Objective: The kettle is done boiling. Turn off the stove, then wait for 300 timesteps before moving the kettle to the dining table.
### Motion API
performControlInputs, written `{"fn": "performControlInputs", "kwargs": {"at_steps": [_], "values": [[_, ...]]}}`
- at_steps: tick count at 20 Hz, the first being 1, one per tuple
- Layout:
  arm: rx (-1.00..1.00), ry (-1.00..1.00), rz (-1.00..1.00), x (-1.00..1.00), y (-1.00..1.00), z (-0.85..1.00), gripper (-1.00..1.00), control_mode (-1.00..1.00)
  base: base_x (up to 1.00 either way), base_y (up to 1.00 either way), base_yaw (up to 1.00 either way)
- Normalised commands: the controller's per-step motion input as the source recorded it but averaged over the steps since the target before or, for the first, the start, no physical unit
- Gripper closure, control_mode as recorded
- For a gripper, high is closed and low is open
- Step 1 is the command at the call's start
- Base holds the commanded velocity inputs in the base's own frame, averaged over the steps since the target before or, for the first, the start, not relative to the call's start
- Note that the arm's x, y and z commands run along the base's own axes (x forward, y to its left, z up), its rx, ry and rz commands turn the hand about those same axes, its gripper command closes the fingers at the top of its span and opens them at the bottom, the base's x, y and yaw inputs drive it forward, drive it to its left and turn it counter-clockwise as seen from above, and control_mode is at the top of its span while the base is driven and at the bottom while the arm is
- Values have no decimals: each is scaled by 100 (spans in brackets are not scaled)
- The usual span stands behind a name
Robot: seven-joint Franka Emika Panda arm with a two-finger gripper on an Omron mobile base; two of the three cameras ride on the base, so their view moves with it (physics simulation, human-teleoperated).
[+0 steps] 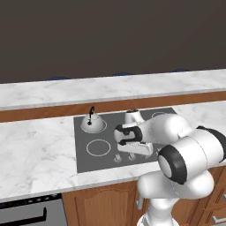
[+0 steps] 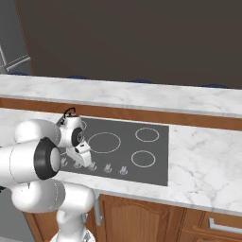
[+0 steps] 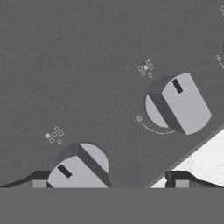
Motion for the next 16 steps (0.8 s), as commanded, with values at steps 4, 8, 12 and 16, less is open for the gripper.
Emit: {"fn": "performControlInputs", "kwargs": {"at_steps": [4, 8, 12, 16], "values": [[0, 0, 0, 0, 0, 20, -100, -100, 0, 0, 0], [0, 0, 0, 0, 0, 39, -100, -100, 0, 0, 0], [0, 0, 0, -2, 0, 42, -100, -100, 0, 0, 0], [0, 0, 0, -2, 0, 43, -100, -100, 0, 0, 0]]}}
